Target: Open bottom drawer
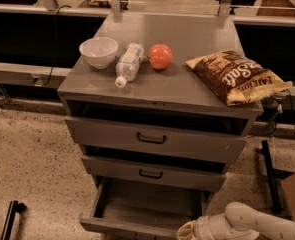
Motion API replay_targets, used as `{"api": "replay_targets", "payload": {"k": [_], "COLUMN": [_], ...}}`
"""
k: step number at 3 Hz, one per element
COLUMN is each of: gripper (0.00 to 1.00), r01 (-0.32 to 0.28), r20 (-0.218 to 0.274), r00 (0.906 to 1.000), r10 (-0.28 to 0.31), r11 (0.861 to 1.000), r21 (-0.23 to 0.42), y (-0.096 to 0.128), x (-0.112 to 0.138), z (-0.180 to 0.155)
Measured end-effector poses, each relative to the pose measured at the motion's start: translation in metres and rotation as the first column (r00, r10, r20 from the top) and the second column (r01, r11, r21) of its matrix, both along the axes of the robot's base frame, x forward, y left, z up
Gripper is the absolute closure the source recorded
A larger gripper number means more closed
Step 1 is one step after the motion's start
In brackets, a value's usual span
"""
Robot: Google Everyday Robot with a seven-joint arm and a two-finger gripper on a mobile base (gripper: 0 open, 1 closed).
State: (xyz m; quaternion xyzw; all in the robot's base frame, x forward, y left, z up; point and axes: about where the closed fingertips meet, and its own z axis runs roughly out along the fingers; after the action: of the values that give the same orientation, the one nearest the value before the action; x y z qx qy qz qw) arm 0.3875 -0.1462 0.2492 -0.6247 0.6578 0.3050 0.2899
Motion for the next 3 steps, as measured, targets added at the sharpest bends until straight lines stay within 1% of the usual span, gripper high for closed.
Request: {"api": "replay_targets", "payload": {"k": [1,2,3], "gripper": [1.00,1.00,1.00], "r01": [0.028,0.055,0.057], "r20": [0.046,0.079,0.085], "r00": [0.9985,0.9952,0.9947], "r10": [-0.029,-0.057,-0.059], "r11": [0.999,0.998,0.998], "r21": [0.019,0.027,0.025], "y": [0.000,0.006,0.007], "x": [0.007,0.023,0.023], "z": [0.019,0.027,0.026]}}
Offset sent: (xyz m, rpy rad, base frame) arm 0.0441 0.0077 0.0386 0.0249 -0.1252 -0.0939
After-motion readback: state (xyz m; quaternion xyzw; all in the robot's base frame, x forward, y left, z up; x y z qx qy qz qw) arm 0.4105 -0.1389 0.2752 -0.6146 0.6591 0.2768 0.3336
